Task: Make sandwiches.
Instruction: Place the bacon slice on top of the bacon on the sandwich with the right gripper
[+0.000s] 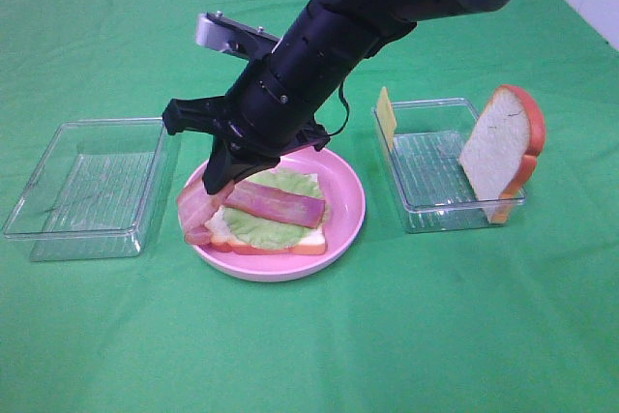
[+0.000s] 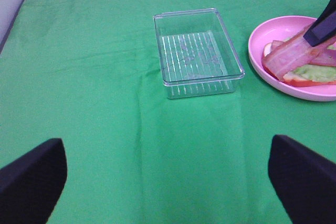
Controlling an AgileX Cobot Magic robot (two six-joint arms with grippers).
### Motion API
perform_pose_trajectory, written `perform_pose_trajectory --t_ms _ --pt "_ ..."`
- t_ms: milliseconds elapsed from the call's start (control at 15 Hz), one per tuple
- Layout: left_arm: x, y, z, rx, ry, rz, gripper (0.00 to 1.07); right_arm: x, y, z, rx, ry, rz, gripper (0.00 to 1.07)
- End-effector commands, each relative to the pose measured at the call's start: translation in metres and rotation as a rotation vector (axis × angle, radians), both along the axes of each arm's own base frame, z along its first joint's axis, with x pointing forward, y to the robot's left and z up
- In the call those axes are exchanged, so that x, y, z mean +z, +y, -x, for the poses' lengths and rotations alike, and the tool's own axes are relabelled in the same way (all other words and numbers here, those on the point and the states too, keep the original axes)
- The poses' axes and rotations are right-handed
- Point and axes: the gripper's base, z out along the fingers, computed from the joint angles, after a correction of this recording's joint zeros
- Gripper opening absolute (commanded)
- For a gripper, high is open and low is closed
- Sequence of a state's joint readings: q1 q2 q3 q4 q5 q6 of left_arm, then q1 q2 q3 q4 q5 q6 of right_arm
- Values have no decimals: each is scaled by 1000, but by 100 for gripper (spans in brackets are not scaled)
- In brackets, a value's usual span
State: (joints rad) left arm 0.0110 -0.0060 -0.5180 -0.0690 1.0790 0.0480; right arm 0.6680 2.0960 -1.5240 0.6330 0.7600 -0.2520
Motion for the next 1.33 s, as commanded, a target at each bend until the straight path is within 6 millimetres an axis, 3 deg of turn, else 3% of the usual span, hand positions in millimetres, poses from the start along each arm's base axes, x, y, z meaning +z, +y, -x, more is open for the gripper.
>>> perform_pose_trajectory --t_ms 67,333,1000,1067,1133,1200,1267,1333 --pt "-1 -1 2 -5 -16 13 98 -4 -14 -8 49 -61 99 0" --pt "-1 -1 2 -5 -16 13 98 -6 -34 -23 -17 -91 176 0" --pt "-1 -1 2 -5 -16 13 98 -9 -40 -29 26 -174 246 0" --pt "-1 -1 2 -5 -16 13 98 -9 -40 -29 26 -177 244 9" --pt "-1 -1 2 -5 -16 13 98 -9 -40 -29 26 -176 245 26" --pt "-1 -1 2 -5 -16 13 98 -7 -40 -28 25 -173 244 51" --pt "-1 -1 2 -5 -16 13 98 -4 -41 -27 14 -166 244 91" --pt "-1 -1 2 -5 -16 13 98 2 -41 -26 16 -172 241 99"
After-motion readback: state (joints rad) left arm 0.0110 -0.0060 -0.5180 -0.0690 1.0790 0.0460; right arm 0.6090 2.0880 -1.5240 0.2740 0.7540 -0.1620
